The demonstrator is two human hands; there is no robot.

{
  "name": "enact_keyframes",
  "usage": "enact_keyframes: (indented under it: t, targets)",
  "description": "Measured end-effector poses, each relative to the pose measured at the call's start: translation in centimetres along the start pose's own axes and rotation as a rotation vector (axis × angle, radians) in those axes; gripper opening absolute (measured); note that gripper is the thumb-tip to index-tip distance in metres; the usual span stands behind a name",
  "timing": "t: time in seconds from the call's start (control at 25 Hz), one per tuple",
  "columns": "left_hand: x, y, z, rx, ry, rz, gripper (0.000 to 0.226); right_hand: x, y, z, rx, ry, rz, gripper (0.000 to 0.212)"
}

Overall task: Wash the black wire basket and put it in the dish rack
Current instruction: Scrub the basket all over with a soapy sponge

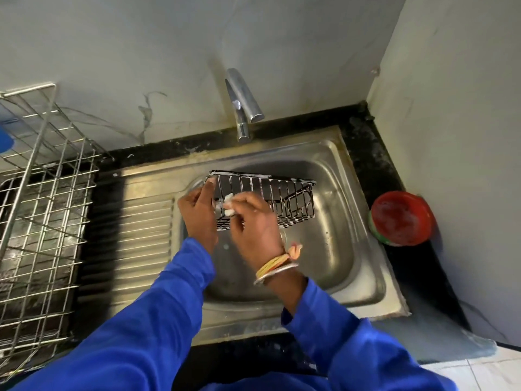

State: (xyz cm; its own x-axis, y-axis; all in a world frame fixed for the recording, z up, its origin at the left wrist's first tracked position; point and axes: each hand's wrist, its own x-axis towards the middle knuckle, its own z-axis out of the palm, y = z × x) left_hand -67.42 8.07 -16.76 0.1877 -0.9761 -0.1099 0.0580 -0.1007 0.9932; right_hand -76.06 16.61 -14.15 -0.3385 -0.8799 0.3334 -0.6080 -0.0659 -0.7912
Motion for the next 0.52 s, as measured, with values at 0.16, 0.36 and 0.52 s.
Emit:
enact_keyframes:
  t: [0.16, 0.36, 0.52]
  targets:
    - [0.3, 0.0, -0.8, -0.039, 0.031, -0.048, 0.039, 1.2, 4.2, -2.6, 0.039, 0.183, 0.398, 0.012]
    - [-1.3, 0.0, -0.3, 0.032, -0.087, 0.036, 0.029, 2.5, -2.2, 0.7, 0.103, 0.085, 0.229, 0.013]
    - [-0.9, 0.1, -1.5, -0.047, 0.017, -0.033, 0.050, 1.8, 3.8, -2.6, 0.040, 0.178, 0.355, 0.012]
